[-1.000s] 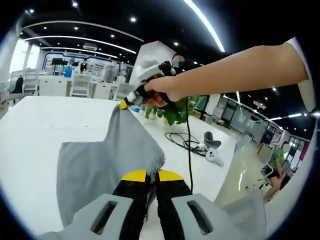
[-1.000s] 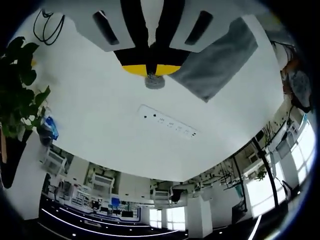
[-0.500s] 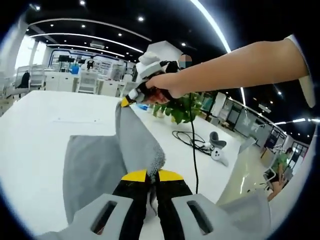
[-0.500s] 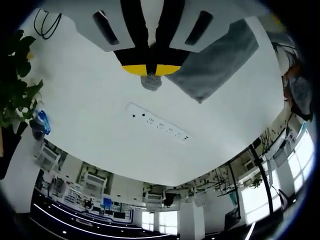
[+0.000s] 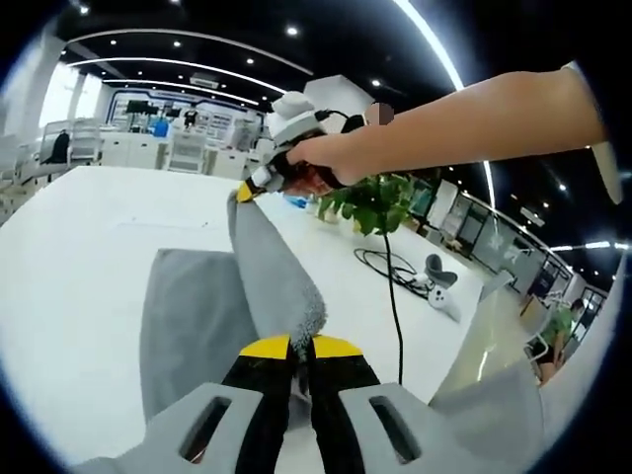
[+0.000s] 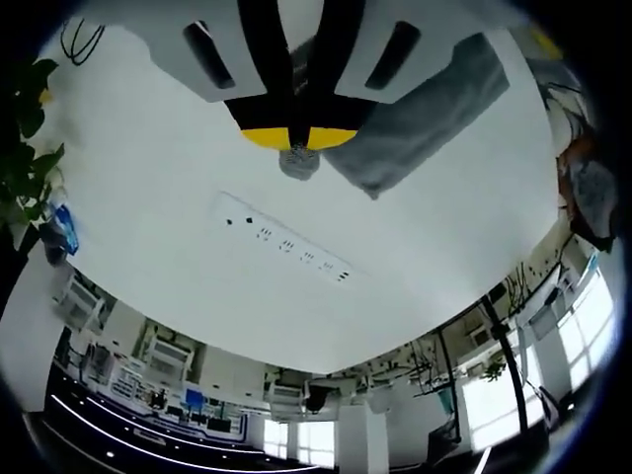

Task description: Fold the towel on the table until its edges align and the towel forms a compact rectangular stack.

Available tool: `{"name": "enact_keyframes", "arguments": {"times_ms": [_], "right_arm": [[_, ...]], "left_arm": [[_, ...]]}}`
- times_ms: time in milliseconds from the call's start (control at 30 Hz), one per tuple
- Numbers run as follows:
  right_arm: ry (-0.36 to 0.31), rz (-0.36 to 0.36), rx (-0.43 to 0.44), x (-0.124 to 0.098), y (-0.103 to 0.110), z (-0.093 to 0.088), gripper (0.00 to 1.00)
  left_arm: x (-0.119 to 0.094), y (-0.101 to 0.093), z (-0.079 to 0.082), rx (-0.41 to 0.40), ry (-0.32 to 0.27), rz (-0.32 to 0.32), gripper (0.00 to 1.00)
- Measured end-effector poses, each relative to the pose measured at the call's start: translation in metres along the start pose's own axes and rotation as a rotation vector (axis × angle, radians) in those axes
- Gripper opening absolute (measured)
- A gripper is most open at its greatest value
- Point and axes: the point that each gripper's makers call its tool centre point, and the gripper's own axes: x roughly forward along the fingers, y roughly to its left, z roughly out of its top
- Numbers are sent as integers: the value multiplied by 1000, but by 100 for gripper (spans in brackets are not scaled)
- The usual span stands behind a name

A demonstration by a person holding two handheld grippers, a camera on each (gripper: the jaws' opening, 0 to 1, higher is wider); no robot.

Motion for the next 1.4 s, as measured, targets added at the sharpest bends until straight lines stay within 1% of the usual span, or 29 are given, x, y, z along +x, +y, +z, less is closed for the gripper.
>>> {"name": "enact_keyframes", "arguments": {"times_ms": [100, 300, 467, 567, 700, 767, 833, 900, 967, 1100, 1200, 1400], "right_arm": [[-20, 9, -2, 2, 7, 8, 0], [-63, 16, -29, 2, 20, 26, 0], [-88, 31, -61, 4, 34, 35, 0], [-89, 42, -70, 15, 37, 40, 0], [-83, 56, -86, 25, 46, 38, 0], [-80, 63, -91, 29, 53, 36, 0], [-72, 68, -96, 36, 58, 35, 0], [-69, 67, -98, 39, 61, 33, 0], [-68, 66, -103, 43, 62, 33, 1], [-58, 57, -109, 51, 65, 31, 1], [-55, 62, -112, 58, 69, 30, 1], [-43, 72, -118, 73, 76, 25, 1]], "left_arm": [[-5, 1, 3, -1, -14, 3, 5], [-16, 6, 18, -14, -68, 23, 5], [-23, 16, 19, -26, -83, 53, 5], [-27, 21, 15, -32, -85, 71, 5], [-30, 30, 6, -49, -68, 95, 5], [-30, 35, -2, -74, -52, 109, 5], [-29, 36, -9, -63, -28, 115, 5], [-30, 39, -12, -39, -19, 125, 5], [-30, 42, -14, -36, -9, 129, 5], [-31, 58, -23, -28, 34, 162, 5], [-30, 68, -32, -28, 78, 179, 6], [-31, 79, -44, -26, 119, 196, 6]]}}
